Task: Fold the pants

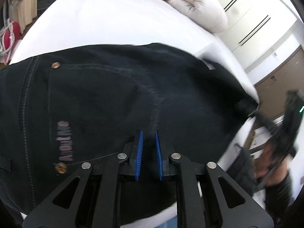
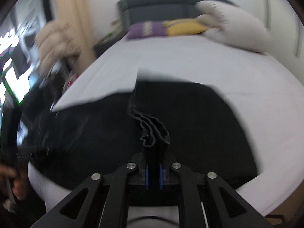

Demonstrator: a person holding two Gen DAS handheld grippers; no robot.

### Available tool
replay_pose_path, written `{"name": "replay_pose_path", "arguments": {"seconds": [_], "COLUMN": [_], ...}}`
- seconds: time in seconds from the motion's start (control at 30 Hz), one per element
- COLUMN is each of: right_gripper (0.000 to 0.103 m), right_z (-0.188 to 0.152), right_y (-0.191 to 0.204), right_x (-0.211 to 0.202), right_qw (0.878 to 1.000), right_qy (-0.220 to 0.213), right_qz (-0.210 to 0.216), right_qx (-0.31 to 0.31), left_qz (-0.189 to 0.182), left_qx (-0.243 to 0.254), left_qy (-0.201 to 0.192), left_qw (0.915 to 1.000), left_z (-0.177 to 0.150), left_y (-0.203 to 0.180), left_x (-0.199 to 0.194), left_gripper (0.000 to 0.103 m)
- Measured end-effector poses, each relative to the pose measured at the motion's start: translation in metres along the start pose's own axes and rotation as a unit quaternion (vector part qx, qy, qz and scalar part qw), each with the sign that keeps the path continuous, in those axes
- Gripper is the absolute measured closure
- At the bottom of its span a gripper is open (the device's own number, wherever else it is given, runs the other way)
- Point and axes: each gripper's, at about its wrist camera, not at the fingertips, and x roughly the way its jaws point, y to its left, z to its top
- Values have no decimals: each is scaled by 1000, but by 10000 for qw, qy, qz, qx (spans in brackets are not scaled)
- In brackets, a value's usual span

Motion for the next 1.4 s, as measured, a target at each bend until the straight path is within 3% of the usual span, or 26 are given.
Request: {"name": "replay_pose_path", "arguments": {"seconds": [0.13,0.23,0.3,0.33,0.37,0.43,0.6,0.63,0.7,0.73,0.83,1.1,1.4], "right_gripper": [95,95,95,95,95,94,94,94,94,94,94,94,88], "right_z": [-9,-2,3,4,3,3,2,2,2,3,3,0,-16], "right_y": [15,17,20,23,28,36,56,60,68,72,86,107,115], "right_x": [24,21,18,17,18,14,11,11,12,12,13,21,53], "right_qw": [9995,9995,9991,9988,9983,9971,9951,9944,9935,9931,9902,9869,9862], "right_qy": [291,170,43,-16,-61,-138,-230,-246,-248,-256,-255,-104,332], "right_qz": [-134,-227,-321,-359,-396,-461,-470,-471,-428,-401,-369,-194,54], "right_qx": [-48,-147,-260,-336,-429,-591,-843,-909,-1021,-1075,-1325,-1596,-1619], "left_qz": [-515,-1067,-1321,-1459,-1523,-1635,-1924,-1950,-2006,-1961,-1872,-1463,-1026], "left_qx": [-185,-520,-682,-737,-782,-849,-1318,-1365,-1353,-1275,-1184,-997,-1048], "left_qy": [67,214,362,391,377,418,937,1004,1071,1141,1074,821,809], "left_qw": [9985,9927,9882,9858,9845,9820,9679,9661,9644,9655,9692,9808,9859], "left_z": [13,32,43,50,57,73,92,93,95,95,94,86,75], "left_y": [-12,-21,-28,-32,-37,-44,-42,-41,-42,-43,-39,-22,-14], "left_x": [1,14,27,33,39,49,80,84,87,88,80,58,82], "left_gripper": [90,87,64,37,23,20,19,21,47,77,93,96,95]}}
